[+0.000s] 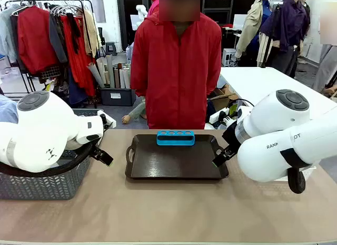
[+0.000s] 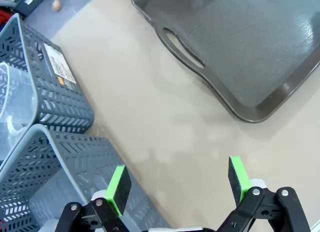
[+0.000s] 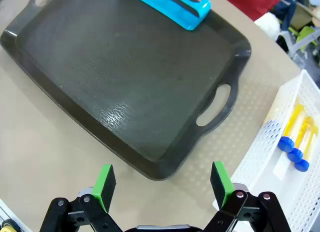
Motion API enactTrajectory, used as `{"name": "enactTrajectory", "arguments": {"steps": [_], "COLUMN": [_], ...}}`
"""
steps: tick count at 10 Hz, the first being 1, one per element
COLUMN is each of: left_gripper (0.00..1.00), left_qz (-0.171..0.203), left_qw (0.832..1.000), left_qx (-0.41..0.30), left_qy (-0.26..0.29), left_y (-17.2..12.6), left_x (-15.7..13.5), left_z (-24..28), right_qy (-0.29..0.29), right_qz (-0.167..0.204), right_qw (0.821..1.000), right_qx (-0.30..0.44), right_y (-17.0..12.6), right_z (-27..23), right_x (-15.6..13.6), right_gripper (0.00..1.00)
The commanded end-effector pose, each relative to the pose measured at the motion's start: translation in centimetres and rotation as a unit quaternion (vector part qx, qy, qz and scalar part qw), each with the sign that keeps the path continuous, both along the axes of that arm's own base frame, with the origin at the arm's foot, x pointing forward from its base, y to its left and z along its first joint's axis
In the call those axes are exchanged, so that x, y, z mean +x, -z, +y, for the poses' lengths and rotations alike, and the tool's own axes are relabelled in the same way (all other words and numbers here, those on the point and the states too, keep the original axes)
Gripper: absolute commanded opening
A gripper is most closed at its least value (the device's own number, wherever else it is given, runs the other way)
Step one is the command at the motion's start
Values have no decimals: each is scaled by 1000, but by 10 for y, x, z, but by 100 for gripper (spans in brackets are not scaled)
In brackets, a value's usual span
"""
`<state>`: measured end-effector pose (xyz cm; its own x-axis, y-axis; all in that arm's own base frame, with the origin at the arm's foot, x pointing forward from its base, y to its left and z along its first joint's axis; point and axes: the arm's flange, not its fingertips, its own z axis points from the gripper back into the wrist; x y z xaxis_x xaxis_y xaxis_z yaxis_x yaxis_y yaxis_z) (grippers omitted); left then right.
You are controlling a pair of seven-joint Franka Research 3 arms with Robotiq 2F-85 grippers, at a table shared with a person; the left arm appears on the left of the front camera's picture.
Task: Prepare the laboratory tools.
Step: Pick up one Small flask and place it on the Handle tray.
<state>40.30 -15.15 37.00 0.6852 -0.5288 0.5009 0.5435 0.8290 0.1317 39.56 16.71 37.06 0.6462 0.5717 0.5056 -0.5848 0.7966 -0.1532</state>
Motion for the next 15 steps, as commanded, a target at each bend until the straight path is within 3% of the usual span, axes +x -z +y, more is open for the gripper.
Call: {"name": "enactTrajectory", "arguments": {"steps": [1,15], "left_gripper": [100,100], "left_qz": [0,0], "left_qw": [1000,1000], "left_qx": [0,0], "left_qy": [0,0], "left_y": [0,0], "left_x": [0,0], "left_z": [0,0], "right_qy": [0,0], "right_qz": [0,0], "right_qw": [1000,1000], "right_qx": [0,0], "right_y": [0,0], "right_z": [0,0], "right_x": [0,0], "right_gripper": [100,100]}}
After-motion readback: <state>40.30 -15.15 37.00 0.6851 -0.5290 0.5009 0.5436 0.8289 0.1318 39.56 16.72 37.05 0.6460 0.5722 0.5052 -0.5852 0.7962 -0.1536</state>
